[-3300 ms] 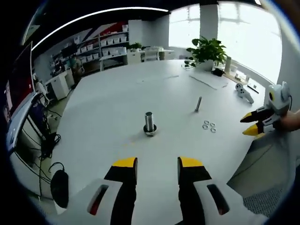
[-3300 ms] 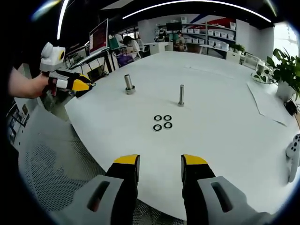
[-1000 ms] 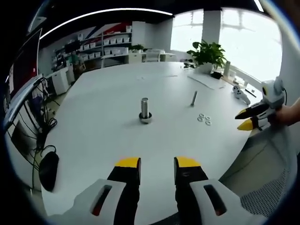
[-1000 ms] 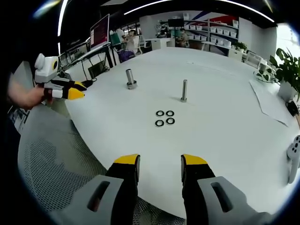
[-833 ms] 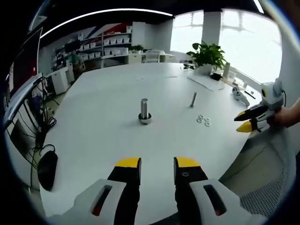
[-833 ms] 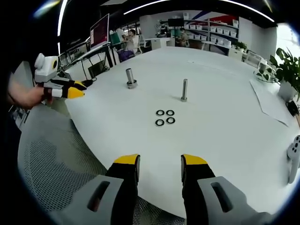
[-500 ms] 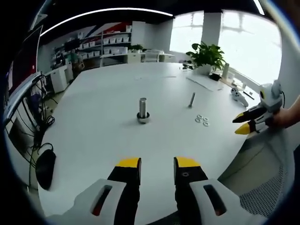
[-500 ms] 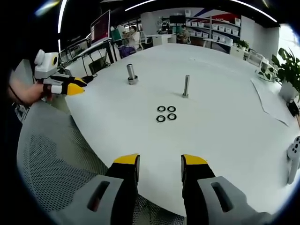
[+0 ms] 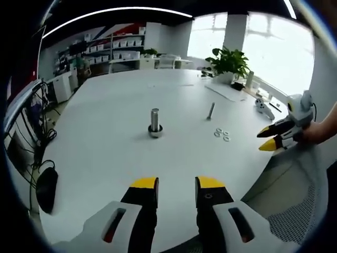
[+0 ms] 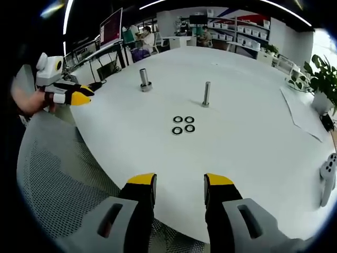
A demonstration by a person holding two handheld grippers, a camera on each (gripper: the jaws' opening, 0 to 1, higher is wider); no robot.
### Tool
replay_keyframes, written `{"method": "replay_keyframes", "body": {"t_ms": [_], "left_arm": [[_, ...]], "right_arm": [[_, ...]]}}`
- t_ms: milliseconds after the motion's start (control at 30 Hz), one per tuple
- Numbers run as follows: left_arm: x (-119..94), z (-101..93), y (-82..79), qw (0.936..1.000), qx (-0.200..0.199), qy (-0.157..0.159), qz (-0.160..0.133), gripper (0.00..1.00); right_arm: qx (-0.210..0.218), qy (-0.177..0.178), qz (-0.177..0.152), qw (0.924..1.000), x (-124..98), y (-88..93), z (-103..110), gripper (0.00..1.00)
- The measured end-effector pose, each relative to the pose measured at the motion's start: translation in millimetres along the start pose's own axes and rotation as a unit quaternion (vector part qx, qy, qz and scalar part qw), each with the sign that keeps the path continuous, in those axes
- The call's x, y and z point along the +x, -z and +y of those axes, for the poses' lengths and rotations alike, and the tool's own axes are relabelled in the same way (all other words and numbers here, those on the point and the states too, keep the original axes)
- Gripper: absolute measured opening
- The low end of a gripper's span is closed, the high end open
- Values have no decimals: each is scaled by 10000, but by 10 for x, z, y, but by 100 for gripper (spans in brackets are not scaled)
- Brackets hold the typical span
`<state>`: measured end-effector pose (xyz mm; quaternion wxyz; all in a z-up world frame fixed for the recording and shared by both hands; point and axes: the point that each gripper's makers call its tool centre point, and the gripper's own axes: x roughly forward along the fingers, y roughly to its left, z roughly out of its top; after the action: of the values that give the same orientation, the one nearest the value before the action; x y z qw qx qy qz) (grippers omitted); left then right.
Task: Place the washer onto the threaded stud by aligning its center hole with the stud, sliding it down to the base, and recovering from edge contact or off-axis alignment until the washer reaches the visible bottom stop.
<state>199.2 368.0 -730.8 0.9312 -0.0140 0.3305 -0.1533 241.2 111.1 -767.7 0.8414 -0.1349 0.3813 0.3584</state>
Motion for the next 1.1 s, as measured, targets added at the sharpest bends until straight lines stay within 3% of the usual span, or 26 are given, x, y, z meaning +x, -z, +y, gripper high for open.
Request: {"method": "replay_keyframes", "body": {"t_ms": [467, 1100], "left_arm": [[-10, -62, -22, 9997, -106, 214, -62, 28], [2, -72, 8, 9997, -25, 229, 1, 28]], "right_arm": [[18, 110, 51, 9999, 1, 20, -38, 40], [11, 153, 97, 9998, -4, 22, -52, 41]]}}
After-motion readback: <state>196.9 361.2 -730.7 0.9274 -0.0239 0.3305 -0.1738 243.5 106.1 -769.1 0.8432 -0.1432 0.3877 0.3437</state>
